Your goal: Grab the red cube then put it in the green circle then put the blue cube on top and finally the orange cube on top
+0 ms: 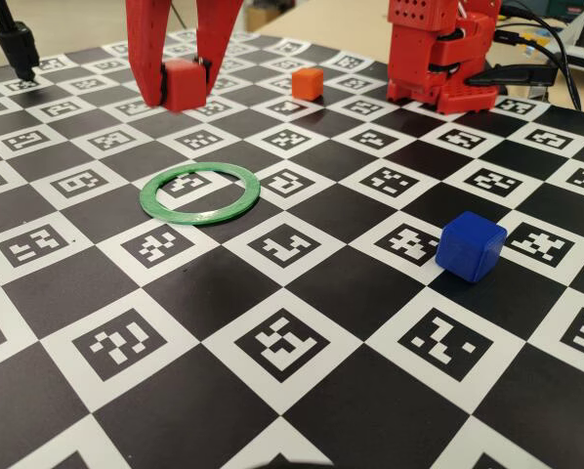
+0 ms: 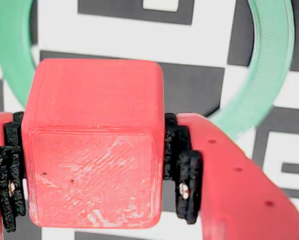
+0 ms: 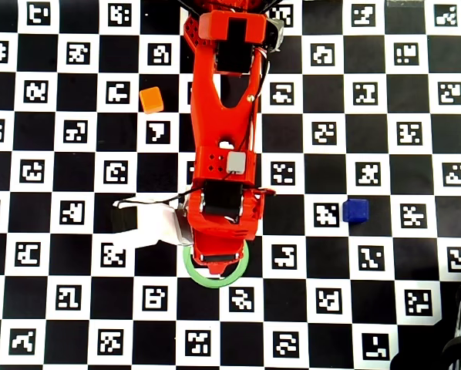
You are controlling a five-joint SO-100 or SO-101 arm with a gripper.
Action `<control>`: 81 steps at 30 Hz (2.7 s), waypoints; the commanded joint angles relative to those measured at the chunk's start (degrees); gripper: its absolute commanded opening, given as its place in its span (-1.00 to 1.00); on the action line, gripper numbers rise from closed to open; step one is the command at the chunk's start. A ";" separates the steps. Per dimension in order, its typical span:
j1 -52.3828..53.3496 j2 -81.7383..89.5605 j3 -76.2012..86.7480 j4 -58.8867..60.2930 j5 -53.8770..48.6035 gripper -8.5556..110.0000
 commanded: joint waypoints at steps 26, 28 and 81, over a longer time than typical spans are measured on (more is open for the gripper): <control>-1.93 -4.22 6.15 -10.90 3.08 -0.74; -1.93 -4.22 6.24 -10.99 3.16 -0.74; 0.70 12.48 2.11 3.25 10.20 0.01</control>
